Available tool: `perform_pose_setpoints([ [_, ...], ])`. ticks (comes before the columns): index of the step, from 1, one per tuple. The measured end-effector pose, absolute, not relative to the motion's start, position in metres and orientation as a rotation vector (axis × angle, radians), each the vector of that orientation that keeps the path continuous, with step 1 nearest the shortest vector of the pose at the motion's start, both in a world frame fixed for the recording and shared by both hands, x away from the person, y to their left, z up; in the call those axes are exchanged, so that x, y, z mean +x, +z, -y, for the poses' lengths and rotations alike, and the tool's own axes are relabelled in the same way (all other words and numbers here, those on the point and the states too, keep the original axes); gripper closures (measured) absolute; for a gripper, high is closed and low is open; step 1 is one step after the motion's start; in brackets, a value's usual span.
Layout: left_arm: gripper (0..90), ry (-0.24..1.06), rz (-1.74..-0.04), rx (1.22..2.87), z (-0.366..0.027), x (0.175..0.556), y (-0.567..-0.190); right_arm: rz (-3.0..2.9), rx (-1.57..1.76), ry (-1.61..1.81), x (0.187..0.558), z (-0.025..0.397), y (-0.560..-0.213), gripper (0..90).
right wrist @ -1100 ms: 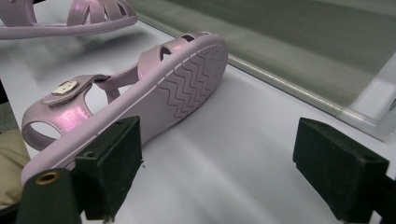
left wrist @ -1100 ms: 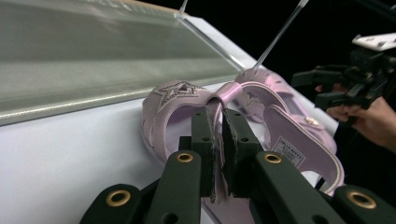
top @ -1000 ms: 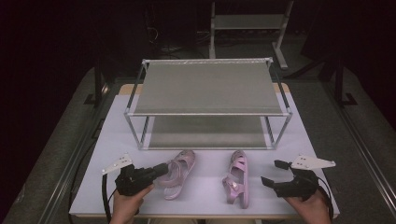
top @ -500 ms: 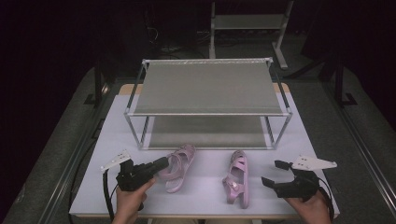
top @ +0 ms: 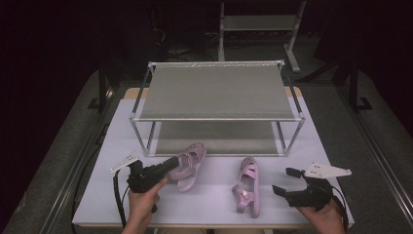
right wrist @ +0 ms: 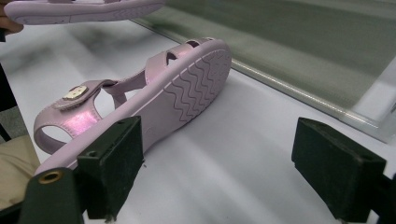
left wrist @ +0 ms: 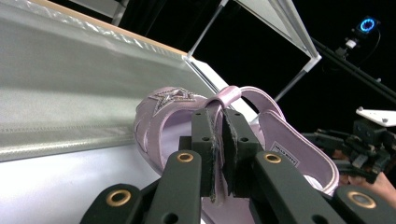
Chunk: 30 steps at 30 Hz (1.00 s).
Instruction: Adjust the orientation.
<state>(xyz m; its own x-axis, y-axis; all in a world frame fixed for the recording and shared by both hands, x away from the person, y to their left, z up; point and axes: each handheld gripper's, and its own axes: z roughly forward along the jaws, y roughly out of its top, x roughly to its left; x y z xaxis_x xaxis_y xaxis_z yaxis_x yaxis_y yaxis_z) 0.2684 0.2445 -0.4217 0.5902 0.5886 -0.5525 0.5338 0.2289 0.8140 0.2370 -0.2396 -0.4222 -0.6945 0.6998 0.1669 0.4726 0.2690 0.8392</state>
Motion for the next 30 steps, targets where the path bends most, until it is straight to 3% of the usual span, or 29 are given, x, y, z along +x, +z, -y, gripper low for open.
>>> perform_pose_setpoints([
  [30,84.3,0.055,-1.08,1.247,-0.216,0.316,-0.439,-2.317,1.084,1.399,0.238,0.24,-0.424,15.9],
])
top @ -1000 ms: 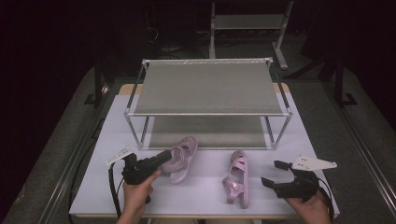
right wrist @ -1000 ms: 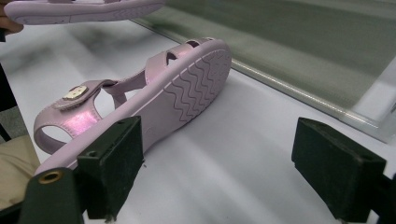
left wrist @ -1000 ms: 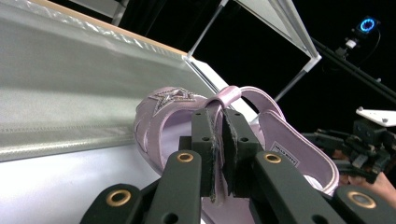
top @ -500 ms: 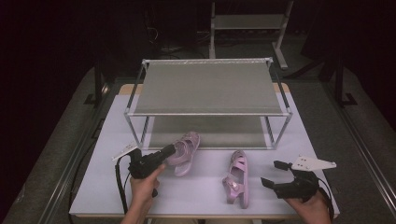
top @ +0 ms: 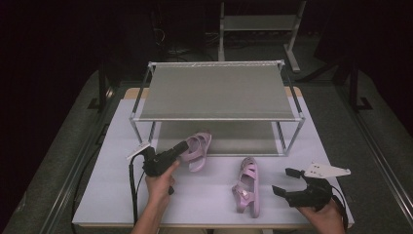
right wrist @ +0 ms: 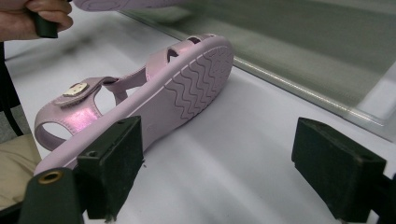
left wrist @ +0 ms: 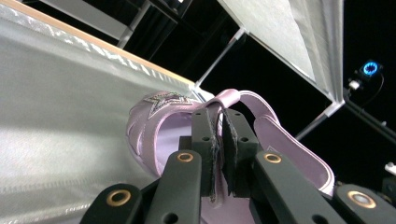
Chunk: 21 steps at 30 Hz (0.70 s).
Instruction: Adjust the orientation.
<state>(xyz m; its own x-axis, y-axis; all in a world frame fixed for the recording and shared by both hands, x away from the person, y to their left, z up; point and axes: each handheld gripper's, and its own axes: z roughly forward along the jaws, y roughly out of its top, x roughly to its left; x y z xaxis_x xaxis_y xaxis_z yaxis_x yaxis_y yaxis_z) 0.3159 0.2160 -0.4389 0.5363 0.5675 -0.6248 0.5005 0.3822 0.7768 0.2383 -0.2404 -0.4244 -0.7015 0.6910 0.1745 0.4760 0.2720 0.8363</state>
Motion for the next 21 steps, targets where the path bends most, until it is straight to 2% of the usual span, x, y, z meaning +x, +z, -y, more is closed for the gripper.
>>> perform_pose_setpoints([
  [21,84.2,0.07,-1.092,1.186,-0.204,0.345,-0.45,-2.327,1.085,1.404,0.239,0.24,-0.427,15.9],
])
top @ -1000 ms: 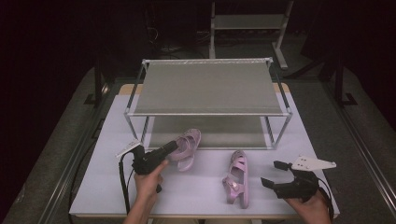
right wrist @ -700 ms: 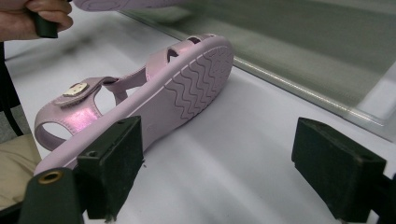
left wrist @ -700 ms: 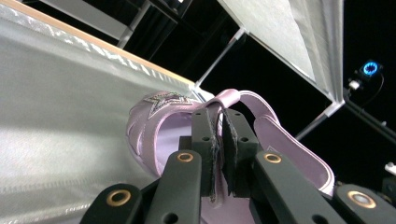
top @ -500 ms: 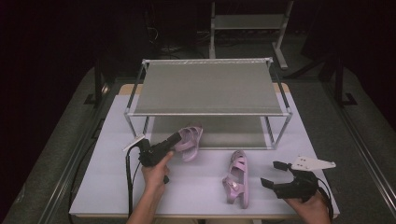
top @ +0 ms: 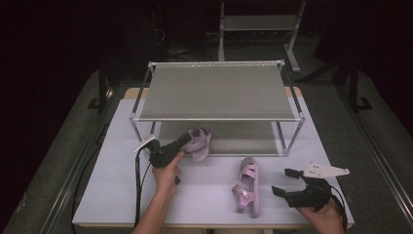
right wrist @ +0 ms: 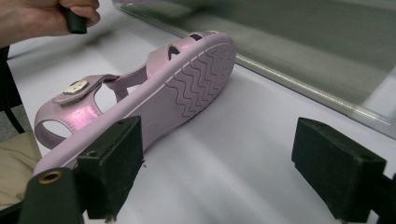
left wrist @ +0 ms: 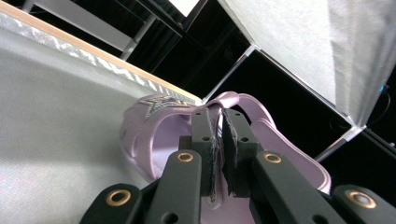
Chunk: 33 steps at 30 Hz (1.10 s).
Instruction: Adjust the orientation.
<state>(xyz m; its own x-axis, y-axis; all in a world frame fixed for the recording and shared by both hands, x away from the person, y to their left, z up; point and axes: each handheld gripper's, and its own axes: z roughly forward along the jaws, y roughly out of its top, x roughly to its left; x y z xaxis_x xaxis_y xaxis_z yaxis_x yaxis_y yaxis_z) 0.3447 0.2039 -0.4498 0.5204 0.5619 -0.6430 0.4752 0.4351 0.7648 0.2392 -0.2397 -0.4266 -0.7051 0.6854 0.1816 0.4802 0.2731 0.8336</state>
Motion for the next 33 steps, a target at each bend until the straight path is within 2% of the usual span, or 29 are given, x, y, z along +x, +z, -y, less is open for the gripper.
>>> perform_pose_setpoints([
  [16,84.2,0.086,-1.115,1.14,-0.193,0.369,-0.459,-2.323,1.086,1.407,0.24,0.24,-0.426,15.9],
  [19,84.3,0.103,-1.101,1.185,-0.19,0.372,-0.456,-2.324,1.083,1.408,0.24,0.24,-0.427,15.9],
  [33,84.3,0.129,-1.117,1.19,-0.185,0.393,-0.452,-2.32,1.087,1.414,0.24,0.242,-0.427,15.9],
])
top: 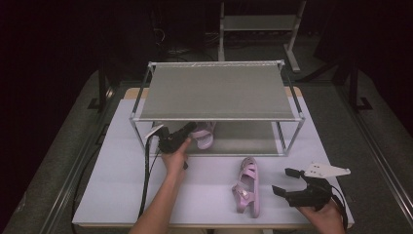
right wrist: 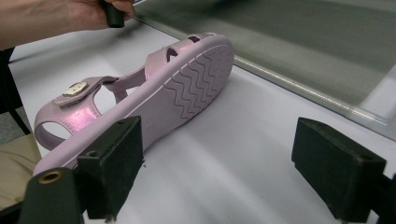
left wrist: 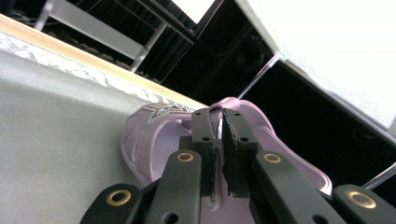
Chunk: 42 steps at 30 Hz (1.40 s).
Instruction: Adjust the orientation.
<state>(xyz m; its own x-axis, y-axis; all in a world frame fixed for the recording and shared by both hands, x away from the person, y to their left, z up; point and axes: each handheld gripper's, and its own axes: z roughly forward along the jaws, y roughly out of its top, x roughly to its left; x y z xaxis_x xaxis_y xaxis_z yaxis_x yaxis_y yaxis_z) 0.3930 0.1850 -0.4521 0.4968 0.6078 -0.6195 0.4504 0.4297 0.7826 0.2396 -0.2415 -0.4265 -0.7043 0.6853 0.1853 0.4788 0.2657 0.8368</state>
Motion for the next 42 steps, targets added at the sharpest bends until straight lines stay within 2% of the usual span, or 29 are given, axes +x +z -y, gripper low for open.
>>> perform_pose_setpoints([
  [3,84.2,0.149,-1.109,1.251,-0.186,0.397,-0.452,-2.32,1.09,1.415,0.24,0.242,-0.427,15.9],
  [33,83.3,0.131,-1.103,1.356,-0.172,0.39,-0.461,-2.343,1.072,1.415,0.238,0.238,-0.427,15.9],
  [42,76.5,0.123,-1.099,1.339,-0.179,0.388,-0.455,-2.343,1.075,1.421,0.239,0.238,-0.428,15.9],
])
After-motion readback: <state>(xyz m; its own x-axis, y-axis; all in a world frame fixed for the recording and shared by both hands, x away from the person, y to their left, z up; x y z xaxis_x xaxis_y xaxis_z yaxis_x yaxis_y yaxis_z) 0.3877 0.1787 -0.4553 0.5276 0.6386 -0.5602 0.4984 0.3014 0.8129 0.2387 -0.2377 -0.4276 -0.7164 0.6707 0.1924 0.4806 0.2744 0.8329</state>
